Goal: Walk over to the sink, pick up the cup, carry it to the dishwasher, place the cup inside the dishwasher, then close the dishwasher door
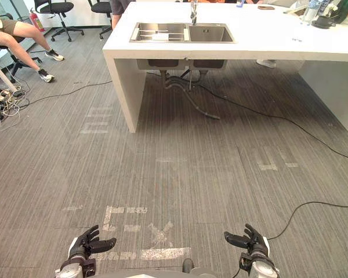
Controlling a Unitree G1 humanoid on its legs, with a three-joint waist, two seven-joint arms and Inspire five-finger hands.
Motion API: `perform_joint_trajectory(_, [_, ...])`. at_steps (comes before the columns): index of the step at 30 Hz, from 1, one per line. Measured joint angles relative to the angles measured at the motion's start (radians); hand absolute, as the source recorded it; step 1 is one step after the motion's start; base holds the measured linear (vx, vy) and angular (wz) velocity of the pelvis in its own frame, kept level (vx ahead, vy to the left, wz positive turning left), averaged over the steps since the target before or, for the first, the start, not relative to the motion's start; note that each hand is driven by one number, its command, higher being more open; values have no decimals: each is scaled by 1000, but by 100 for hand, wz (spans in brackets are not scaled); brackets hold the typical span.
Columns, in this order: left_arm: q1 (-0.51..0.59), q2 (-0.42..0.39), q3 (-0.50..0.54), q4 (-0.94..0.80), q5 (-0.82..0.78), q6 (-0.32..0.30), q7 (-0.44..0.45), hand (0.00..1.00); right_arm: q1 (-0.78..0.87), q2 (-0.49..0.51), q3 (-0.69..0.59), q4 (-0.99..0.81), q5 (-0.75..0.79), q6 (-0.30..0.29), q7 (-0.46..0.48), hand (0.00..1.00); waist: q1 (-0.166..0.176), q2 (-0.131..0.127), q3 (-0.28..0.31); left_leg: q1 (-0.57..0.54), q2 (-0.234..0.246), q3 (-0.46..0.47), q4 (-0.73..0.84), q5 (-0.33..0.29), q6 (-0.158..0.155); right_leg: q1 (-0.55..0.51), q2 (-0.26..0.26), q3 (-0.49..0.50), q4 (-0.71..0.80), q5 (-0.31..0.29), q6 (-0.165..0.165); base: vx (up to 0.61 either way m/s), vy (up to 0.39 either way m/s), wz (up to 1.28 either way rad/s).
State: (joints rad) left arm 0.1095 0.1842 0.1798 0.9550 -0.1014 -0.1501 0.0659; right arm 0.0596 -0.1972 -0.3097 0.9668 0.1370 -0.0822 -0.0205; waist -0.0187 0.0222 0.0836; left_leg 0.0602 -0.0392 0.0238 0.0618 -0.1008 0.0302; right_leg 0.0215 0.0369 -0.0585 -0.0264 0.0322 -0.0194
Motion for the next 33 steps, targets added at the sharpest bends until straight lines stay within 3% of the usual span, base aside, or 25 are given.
perform_joint_trajectory(12, [-1, -7, -1, -8, -26, 0, 1, 90, -37, -1, 0, -1, 1, 0, -2, 90, 3, 0, 1, -24, 5, 11, 23, -31, -12, -26, 4, 11, 23, -30, 3, 40, 17, -3])
perform_joint_trajectory(14, [-1, -9, -2, -16, -36, 0, 2, 90, -45, 0, 0, -2, 1, 0, -5, 90, 4, 1, 3, -50, 9, 19, 70, -66, -8, -63, 6, 21, 86, -71, 5, 37, 24, -15])
perform_joint_trajectory(18, [-1, -15, -16, -52, -40, 0, 2, 90, -46, 4, 1, -27, 1, 1, -21, 90, 10, -9, 29, -89, -18, 45, 193, -156, 25, -212, -32, 39, 445, -265, 37, 43, 41, -11])
perform_joint_trajectory(21, [-24, -14, -38, -57, -45, 0, 6, 90, -47, 13, 7, -34, 1, 7, -23, 90, 3, -4, 66, -46, -39, 23, 197, -183, 54, -313, -63, 19, 706, -314, 72, 187, 27, 15])
perform_joint_trajectory(23, [-36, -10, -51, -59, -48, 0, 21, 90, -43, 22, 18, -34, 1, 17, -22, 90, -2, -1, 81, -3, -29, -5, 182, -197, 53, -340, -68, -19, 734, -349, 52, 291, -49, 38])
perform_joint_trajectory(26, [-59, -9, -52, -59, -58, 0, 24, 90, -62, 20, 50, -36, 1, 17, -21, 90, -12, 19, 96, 44, 31, -43, 145, -223, 32, -432, -49, -86, 603, -337, 57, 373, -110, 36])
perform_joint_trajectory(27, [-71, -11, -53, -57, -62, 0, 24, 90, -71, 15, 57, -37, 1, 17, -21, 90, -28, 33, 105, 73, 67, -63, 107, -224, 17, -470, -44, -103, 522, -291, 57, 439, -171, 56])
perform_joint_trajectory(29, [-80, -6, -63, -53, -66, 0, 26, 90, -66, 11, 62, -46, 1, 17, -22, 90, -35, 29, 105, 106, 90, -80, 80, -225, -7, -500, -51, -101, 409, -177, 54, 507, -220, 50])
perform_joint_trajectory(30, [-83, -6, -74, -44, -66, 0, 26, 90, -52, 3, 60, -47, 1, 15, -24, 90, -41, 16, 99, 137, 102, -113, 96, -247, -46, -498, -70, -113, 413, -1, -25, 685, -325, 39])
perform_joint_trajectory(31, [-91, -15, -72, -35, -66, 0, 26, 90, -54, -4, 58, -46, 1, 16, -25, 90, -40, 29, 101, 136, 121, -122, 118, -247, -51, -506, -59, -123, 458, -41, -30, 589, -293, 36])
perform_joint_trajectory(32, [-99, -18, -70, -27, -65, 0, 23, 90, -65, 2, 50, -48, 1, 15, -30, 90, -44, 30, 100, 107, 127, -135, 200, -227, -88, -501, -53, -137, 498, -93, -66, 587, -299, 13])
perform_joint_trajectory(33, [-104, -22, -66, -24, -65, 0, 24, 90, -69, 5, 50, -50, 1, 15, -32, 90, -47, 30, 100, 84, 131, -137, 264, -204, -115, -484, -45, -143, 499, -113, -78, 577, -296, 13])
